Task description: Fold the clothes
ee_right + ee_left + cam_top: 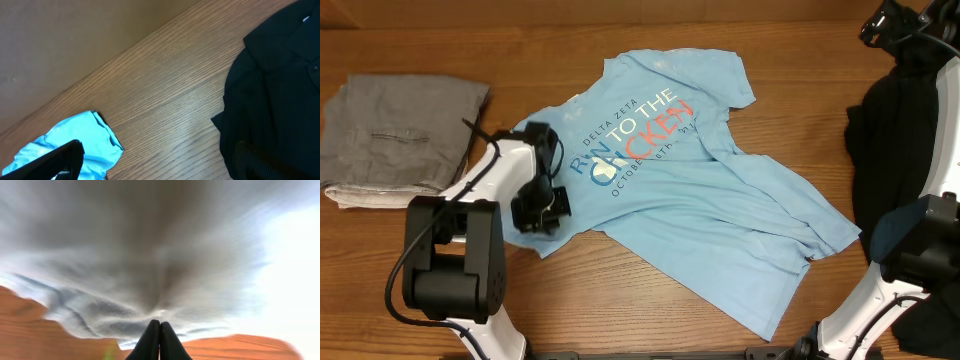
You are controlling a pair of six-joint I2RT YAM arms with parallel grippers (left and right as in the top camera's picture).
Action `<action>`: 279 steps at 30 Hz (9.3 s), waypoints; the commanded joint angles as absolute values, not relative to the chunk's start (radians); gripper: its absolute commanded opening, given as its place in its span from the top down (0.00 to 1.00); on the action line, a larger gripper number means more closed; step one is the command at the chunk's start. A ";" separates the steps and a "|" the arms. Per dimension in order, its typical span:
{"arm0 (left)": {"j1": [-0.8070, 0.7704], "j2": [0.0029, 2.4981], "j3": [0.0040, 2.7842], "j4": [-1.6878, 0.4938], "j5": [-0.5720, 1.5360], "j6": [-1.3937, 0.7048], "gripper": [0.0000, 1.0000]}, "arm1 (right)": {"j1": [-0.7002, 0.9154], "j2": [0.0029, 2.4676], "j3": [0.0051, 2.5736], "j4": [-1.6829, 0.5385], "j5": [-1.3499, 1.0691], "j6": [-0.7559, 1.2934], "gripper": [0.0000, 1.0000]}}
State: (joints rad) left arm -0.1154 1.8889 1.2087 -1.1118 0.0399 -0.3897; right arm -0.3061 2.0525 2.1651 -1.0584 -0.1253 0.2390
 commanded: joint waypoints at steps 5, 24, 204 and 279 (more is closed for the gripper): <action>-0.116 1.750 1.431 -1.075 0.083 -0.350 0.94 | -0.303 2.054 2.168 -1.053 -0.121 0.239 0.00; -0.255 2.066 1.471 -0.208 0.242 -0.268 0.96 | -0.303 2.054 2.168 -1.053 -0.121 0.239 0.00; -0.072 1.671 1.691 -0.580 0.192 -0.299 0.00 | -0.122 2.041 2.222 -1.689 -0.047 0.494 0.72; -0.072 1.671 1.691 -0.580 0.192 -0.299 0.00 | -0.414 2.041 1.625 -1.108 -0.291 0.336 0.96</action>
